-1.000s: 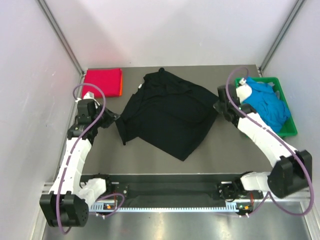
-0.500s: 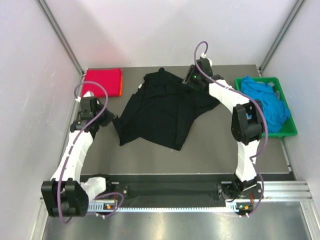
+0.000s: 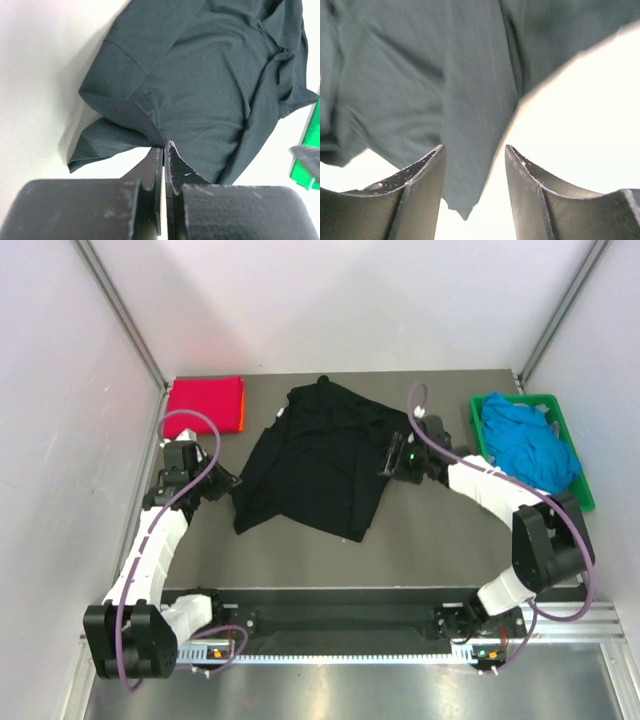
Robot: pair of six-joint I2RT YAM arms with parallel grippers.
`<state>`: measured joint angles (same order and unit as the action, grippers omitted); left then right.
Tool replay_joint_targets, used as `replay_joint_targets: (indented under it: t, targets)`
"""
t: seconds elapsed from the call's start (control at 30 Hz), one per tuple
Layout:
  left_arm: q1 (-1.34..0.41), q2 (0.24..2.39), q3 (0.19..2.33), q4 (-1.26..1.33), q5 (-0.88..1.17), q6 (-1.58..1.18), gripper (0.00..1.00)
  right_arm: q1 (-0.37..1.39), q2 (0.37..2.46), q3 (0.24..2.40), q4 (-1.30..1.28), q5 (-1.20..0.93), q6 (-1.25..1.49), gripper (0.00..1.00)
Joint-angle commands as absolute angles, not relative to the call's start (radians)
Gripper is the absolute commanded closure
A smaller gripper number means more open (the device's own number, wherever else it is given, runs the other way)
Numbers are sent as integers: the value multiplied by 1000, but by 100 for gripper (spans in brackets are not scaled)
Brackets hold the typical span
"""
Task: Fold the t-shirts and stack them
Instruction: Flatten the tshirt out
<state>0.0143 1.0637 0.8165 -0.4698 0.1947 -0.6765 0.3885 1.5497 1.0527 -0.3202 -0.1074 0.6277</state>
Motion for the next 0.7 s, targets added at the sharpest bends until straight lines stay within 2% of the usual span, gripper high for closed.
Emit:
replay_joint_targets:
  t: [0.0, 0.2, 0.27, 0.4, 0.5, 0.63, 0.67]
  targets:
    - [17, 1065, 818, -402, 239, -660, 100, 459, 1522, 950, -229, -120, 684, 49]
    - [17, 1060, 802, -387, 270, -672, 100, 505, 1572, 851, -114, -107, 753, 48]
    - [15, 1058, 801, -387, 268, -673, 100, 505, 1586, 815, -57, -104, 773, 51]
    - [17, 1065, 808, -402, 262, -667, 100, 506, 1595, 778, 21, -113, 793, 68]
    - [17, 1069, 810, -400, 258, -669, 100, 503, 1601, 769, 41, -117, 807, 76]
    - [15, 1068, 793, -384, 270, -680, 100, 502, 1573, 776, 9, -121, 798, 95]
    - [17, 1066, 789, -377, 275, -675, 100, 502, 1562, 790, 3, -101, 790, 96]
